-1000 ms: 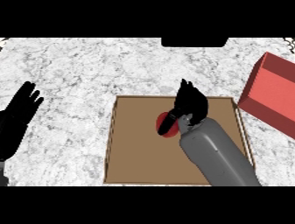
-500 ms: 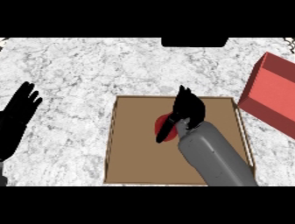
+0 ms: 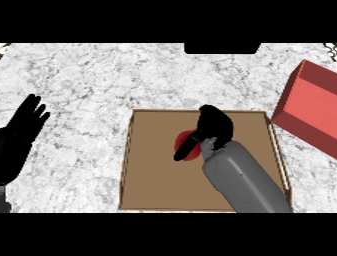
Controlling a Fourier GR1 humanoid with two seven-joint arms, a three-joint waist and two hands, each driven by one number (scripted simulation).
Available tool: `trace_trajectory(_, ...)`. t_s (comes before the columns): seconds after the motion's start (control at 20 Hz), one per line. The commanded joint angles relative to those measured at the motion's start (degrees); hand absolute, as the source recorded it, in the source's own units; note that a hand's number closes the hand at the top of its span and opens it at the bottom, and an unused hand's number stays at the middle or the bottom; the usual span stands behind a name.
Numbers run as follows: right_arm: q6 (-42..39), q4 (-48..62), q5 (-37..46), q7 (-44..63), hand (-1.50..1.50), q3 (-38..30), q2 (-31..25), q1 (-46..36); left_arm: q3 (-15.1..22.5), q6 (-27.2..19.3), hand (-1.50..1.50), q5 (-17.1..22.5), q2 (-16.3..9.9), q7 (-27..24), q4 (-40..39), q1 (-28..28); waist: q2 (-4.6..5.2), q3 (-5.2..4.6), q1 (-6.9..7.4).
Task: Pick the pear from the tray and place it in the cardboard box
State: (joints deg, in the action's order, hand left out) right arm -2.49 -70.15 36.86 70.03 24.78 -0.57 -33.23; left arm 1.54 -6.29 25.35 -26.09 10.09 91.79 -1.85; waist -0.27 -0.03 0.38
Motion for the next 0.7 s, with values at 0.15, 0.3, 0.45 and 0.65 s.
trace_trajectory(0.15,0.8,0.8,3.9,5.8,1.5,0.9,0.5,-1.2,-2.3,0.6,0.0,-1.2,0.6,0.7,-0.4,-0.7,0.24,0.01,-0.21)
trace_trajectory(0.3,0.9,5.0,1.7,7.4,1.5,1.5,0.5,-6.1,-0.6,0.4,0.0,-2.4,2.2,0.4,-0.3,-1.4,0.31,0.01,0.25)
trace_trajectory(0.45,-0.6,4.8,3.2,4.6,1.5,-0.8,0.5,-4.5,-0.3,-0.9,0.0,-3.0,3.1,2.9,0.7,-1.4,0.25,0.02,-0.14)
trace_trajectory(0.65,-6.0,-6.2,5.2,-4.3,1.5,2.8,-3.7,5.7,-2.3,1.2,0.0,-2.7,2.2,3.4,1.2,-0.2,0.05,0.02,-0.75)
